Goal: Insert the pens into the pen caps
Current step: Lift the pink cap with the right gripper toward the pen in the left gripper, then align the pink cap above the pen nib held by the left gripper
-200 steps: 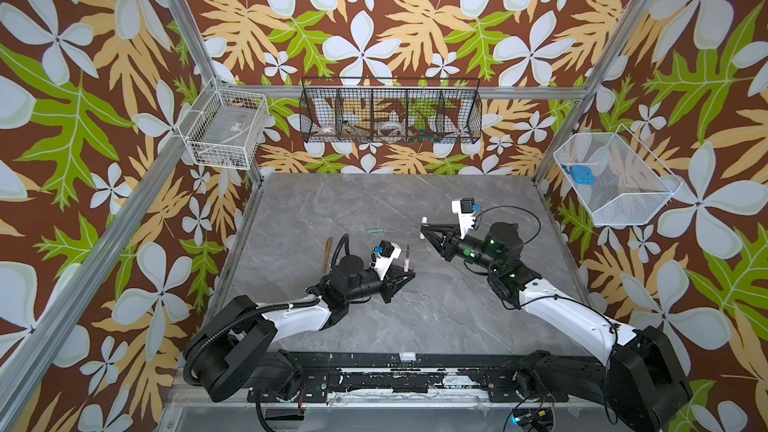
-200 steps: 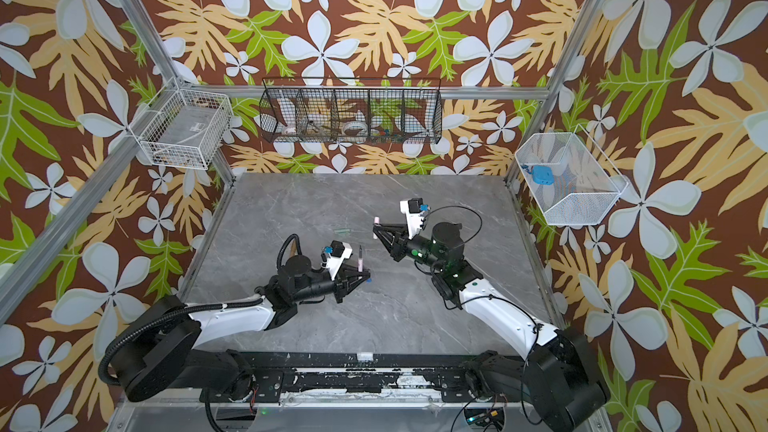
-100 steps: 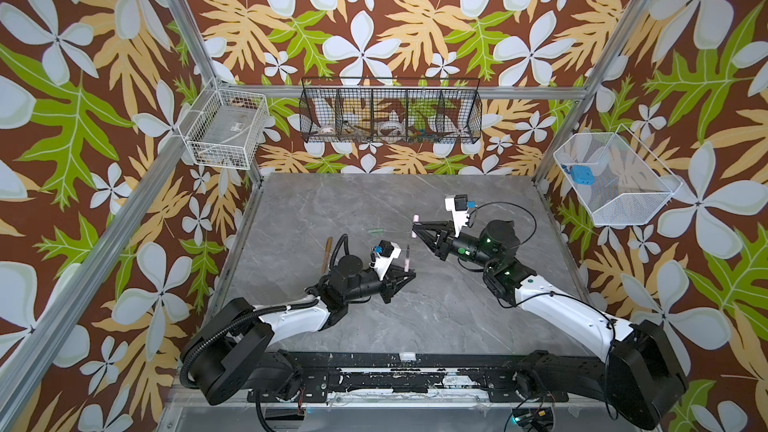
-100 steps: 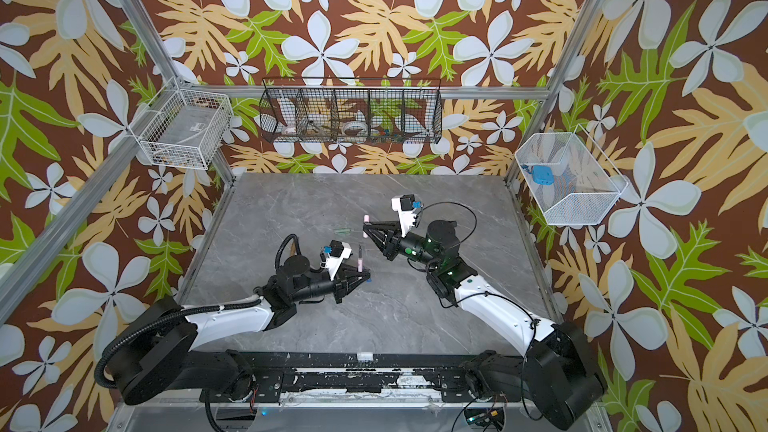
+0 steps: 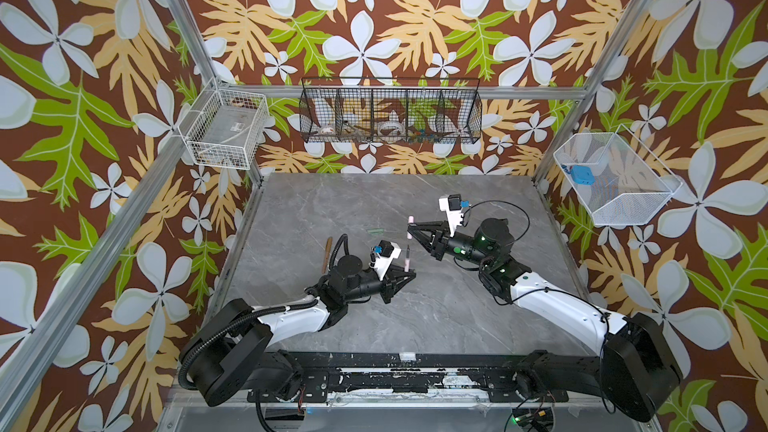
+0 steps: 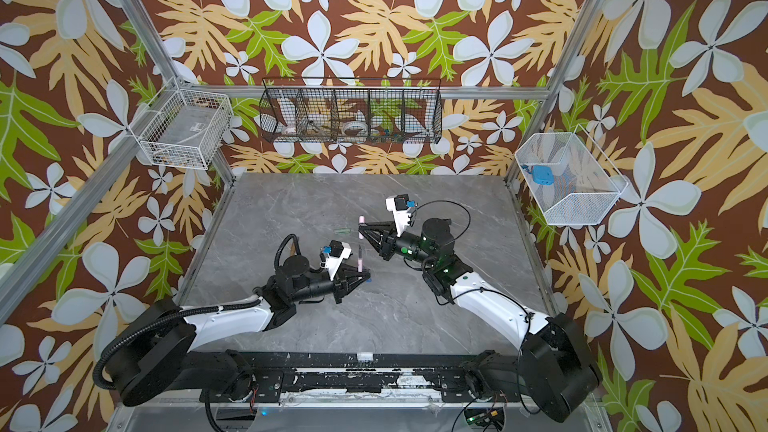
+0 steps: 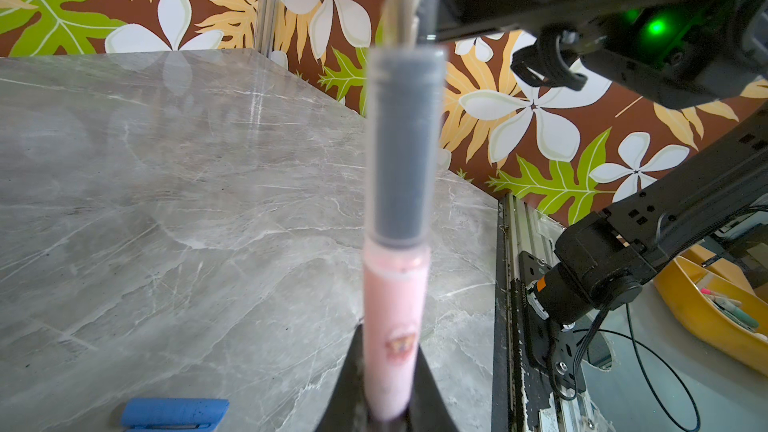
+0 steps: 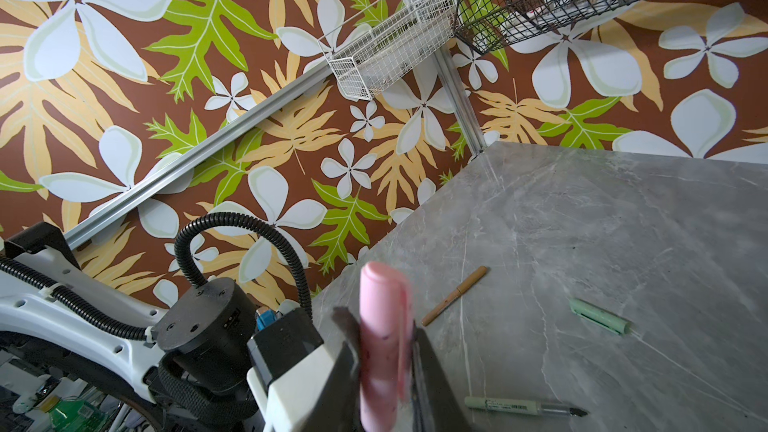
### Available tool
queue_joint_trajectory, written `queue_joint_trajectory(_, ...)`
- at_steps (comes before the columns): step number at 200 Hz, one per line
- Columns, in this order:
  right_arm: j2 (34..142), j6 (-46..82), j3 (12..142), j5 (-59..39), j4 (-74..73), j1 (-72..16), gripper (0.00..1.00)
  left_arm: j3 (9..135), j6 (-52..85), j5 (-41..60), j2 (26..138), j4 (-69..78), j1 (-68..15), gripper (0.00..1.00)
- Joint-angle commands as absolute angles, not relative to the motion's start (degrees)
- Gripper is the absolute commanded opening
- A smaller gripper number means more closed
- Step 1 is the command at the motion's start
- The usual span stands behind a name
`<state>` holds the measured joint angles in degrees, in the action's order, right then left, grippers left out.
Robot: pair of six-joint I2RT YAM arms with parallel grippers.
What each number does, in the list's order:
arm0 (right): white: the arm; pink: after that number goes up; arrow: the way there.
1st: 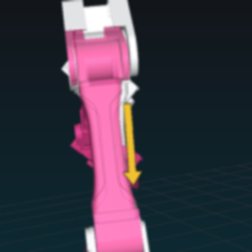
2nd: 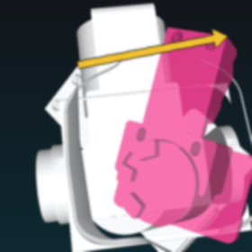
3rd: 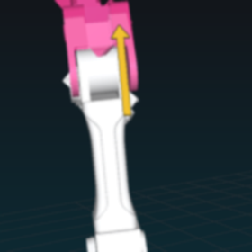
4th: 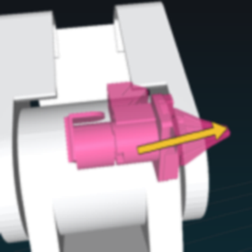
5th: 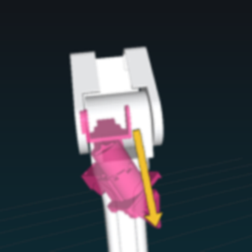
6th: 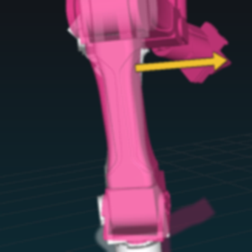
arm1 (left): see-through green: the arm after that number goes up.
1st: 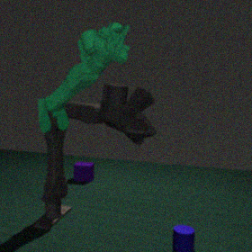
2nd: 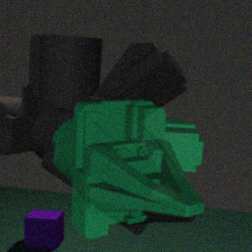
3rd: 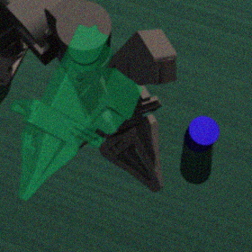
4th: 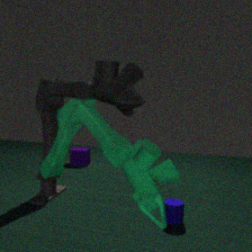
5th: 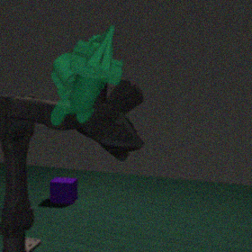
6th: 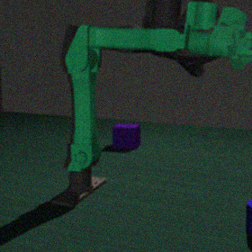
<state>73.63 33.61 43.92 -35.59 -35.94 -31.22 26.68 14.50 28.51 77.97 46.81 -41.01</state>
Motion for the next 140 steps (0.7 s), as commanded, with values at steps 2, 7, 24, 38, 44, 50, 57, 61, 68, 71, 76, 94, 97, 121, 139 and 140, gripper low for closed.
queue_joint_trajectory(2,73.8,33.1,44.0,-36.5,-36.8,-31.4,0.21,26.8,14.0,28.6,78.0,47.4,-41.1,0.00)
queue_joint_trajectory(7,73.9,33.1,44.0,-36.5,-36.7,-31.5,0.21,26.8,13.9,28.6,78.0,47.4,-41.1,0.00)
queue_joint_trajectory(24,74.0,32.8,43.9,-36.6,-36.1,-31.6,0.21,26.7,13.9,28.4,77.8,47.3,-41.1,0.00)
queue_joint_trajectory(38,74.1,32.7,43.9,-36.5,-35.7,-31.6,0.21,26.7,13.8,28.2,77.7,47.2,-41.1,0.00)
queue_joint_trajectory(44,74.2,32.6,43.8,-36.5,-35.6,-31.7,0.20,26.7,13.7,28.1,77.6,47.2,-41.1,0.00)
queue_joint_trajectory(50,74.1,32.6,43.8,-36.8,-35.7,-31.8,0.21,26.7,13.7,28.0,77.6,47.2,-41.1,0.00)
queue_joint_trajectory(57,74.1,32.6,43.6,-36.8,-35.7,-31.7,0.21,26.7,13.7,27.9,77.6,47.1,-41.1,0.00)
queue_joint_trajectory(61,74.1,32.7,43.6,-36.9,-35.6,-31.8,0.21,26.7,13.6,27.9,77.6,47.1,-41.2,0.00)
queue_joint_trajectory(68,73.9,32.7,43.5,-37.0,-35.7,-31.8,0.21,26.7,13.6,27.8,77.6,47.0,-41.2,0.00)
queue_joint_trajectory(71,73.9,32.6,43.5,-37.1,-35.6,-31.9,0.21,26.7,13.6,27.7,77.6,47.0,-41.1,0.00)
queue_joint_trajectory(76,73.9,32.6,43.5,-37.0,-35.4,-31.9,0.21,26.7,13.7,27.7,77.6,47.1,-41.1,0.00)
queue_joint_trajectory(94,73.5,32.4,43.3,-37.3,-34.9,-32.0,0.21,26.7,13.6,27.5,77.7,47.0,-41.1,0.00)
queue_joint_trajectory(97,73.4,32.3,43.3,-37.2,-34.8,-32.0,0.21,26.7,13.6,27.5,77.8,47.0,-41.1,0.00)
queue_joint_trajectory(121,72.9,32.4,43.0,-37.1,-34.9,-32.1,0.21,26.8,13.7,27.5,78.1,46.9,-41.1,0.00)
queue_joint_trajectory(139,72.7,32.4,42.8,-37.2,-34.8,-32.1,0.21,26.9,13.7,27.6,78.3,46.9,-41.1,0.00)
queue_joint_trajectory(140,72.7,32.4,42.7,-37.1,-34.8,-32.1,0.21,26.9,13.7,27.6,78.3,46.9,-41.1,0.00)
